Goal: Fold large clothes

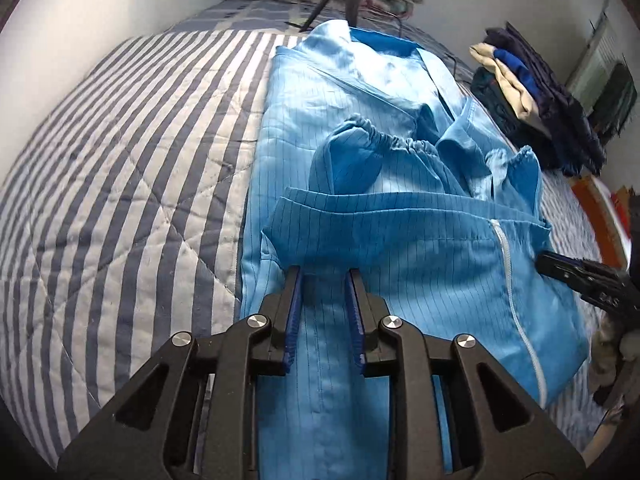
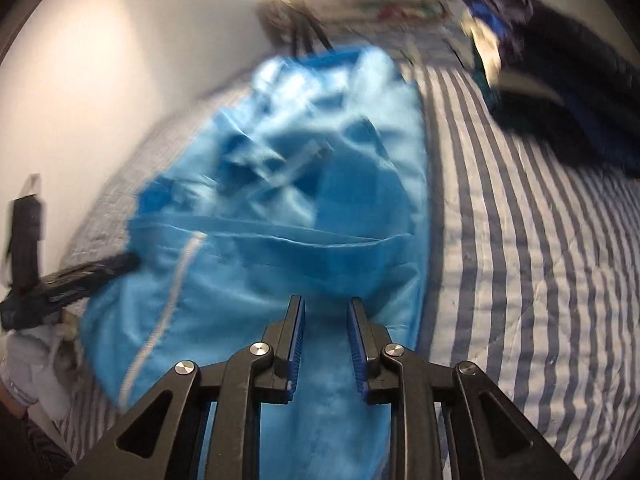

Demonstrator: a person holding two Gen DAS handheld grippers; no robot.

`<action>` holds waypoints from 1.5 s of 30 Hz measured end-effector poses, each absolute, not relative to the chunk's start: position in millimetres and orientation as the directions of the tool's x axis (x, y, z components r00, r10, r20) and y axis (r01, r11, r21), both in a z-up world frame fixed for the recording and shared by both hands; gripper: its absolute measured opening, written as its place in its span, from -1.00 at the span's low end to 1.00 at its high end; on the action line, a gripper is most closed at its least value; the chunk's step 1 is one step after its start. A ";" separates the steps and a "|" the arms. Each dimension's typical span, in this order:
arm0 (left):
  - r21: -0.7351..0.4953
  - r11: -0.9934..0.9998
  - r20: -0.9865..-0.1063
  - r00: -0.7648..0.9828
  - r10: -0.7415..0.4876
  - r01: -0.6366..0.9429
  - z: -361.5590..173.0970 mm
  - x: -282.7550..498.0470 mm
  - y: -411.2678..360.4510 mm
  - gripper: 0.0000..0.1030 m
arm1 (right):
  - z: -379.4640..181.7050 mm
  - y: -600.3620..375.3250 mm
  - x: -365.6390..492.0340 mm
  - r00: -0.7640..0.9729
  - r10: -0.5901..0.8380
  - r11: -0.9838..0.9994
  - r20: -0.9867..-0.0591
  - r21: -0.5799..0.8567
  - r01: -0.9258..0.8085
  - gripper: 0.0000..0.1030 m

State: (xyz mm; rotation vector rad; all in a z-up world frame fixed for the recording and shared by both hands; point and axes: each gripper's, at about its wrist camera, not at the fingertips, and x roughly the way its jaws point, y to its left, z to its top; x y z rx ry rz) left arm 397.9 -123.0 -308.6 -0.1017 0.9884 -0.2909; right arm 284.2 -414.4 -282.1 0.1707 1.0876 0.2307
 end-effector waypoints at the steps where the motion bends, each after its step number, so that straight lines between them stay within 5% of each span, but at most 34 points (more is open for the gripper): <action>1: -0.221 0.956 -0.810 0.509 -0.291 0.195 -306.5 398.0 -121.4 -0.56 | -280.9 -413.1 284.0 0.450 0.265 0.964 -0.853 0.242 -0.108 -0.62; 2: -0.242 0.953 -0.810 0.503 -0.301 0.181 -303.8 398.6 -116.8 -0.55 | -279.8 -412.3 284.1 0.443 0.261 0.965 -0.858 0.238 -0.109 -0.61; 3: -0.276 0.948 -0.809 0.494 -0.319 0.160 -300.5 400.2 -111.7 -0.31 | -275.7 -413.4 284.4 0.433 0.269 0.963 -0.860 0.248 -0.105 -0.58; 4: -0.311 0.940 -0.804 0.487 -0.340 0.142 -296.2 400.9 -103.9 0.12 | -267.9 -418.2 282.0 0.439 0.298 0.954 -0.848 0.281 -0.104 -0.52; 6: -0.338 0.937 -0.803 0.489 -0.339 0.094 -292.2 398.2 -88.5 0.72 | -259.4 -428.9 275.9 0.471 0.305 0.950 -0.828 0.297 -0.094 -0.09; 8: -0.427 0.903 -0.793 0.462 -0.396 0.040 -297.2 398.4 -68.6 0.73 | -254.1 -446.2 265.7 0.485 0.314 0.944 -0.816 0.321 -0.072 0.34; 13: -0.625 0.779 -0.729 0.396 -0.558 -0.055 -316.8 401.4 -41.8 0.73 | -277.5 -484.0 255.4 0.402 0.491 0.845 -0.773 0.535 -0.004 0.34; 15: -0.643 0.764 -0.719 0.386 -0.578 -0.052 -317.6 401.9 -40.2 0.68 | -289.9 -489.4 252.3 0.385 0.526 0.818 -0.758 0.575 0.015 0.31; 19: -0.634 0.772 -0.728 0.374 -0.575 -0.048 -319.7 403.3 -40.2 0.16 | -302.3 -501.6 250.6 0.428 0.612 0.717 -0.665 0.695 0.053 0.28; 23: -0.584 0.812 -0.765 0.328 -0.554 0.008 -321.7 401.9 -59.4 -0.56 | -304.9 -499.4 253.7 0.426 0.624 0.710 -0.656 0.703 0.042 -0.11; 25: -0.549 0.835 -0.783 0.337 -0.523 0.019 -321.0 400.8 -64.3 -0.76 | -310.3 -491.1 255.2 0.386 0.638 0.705 -0.666 0.707 0.055 -0.64; 30: -0.536 0.844 -0.787 0.346 -0.511 0.028 -313.0 395.3 -68.9 -0.88 | -294.1 -466.7 260.6 0.353 0.572 0.794 -0.740 0.608 -0.012 -0.94; 45: -0.437 0.887 -0.844 0.273 -0.462 0.150 -299.4 290.8 -69.7 -0.90 | -262.9 -415.8 176.9 0.191 0.504 0.864 -0.843 0.485 -0.137 -0.98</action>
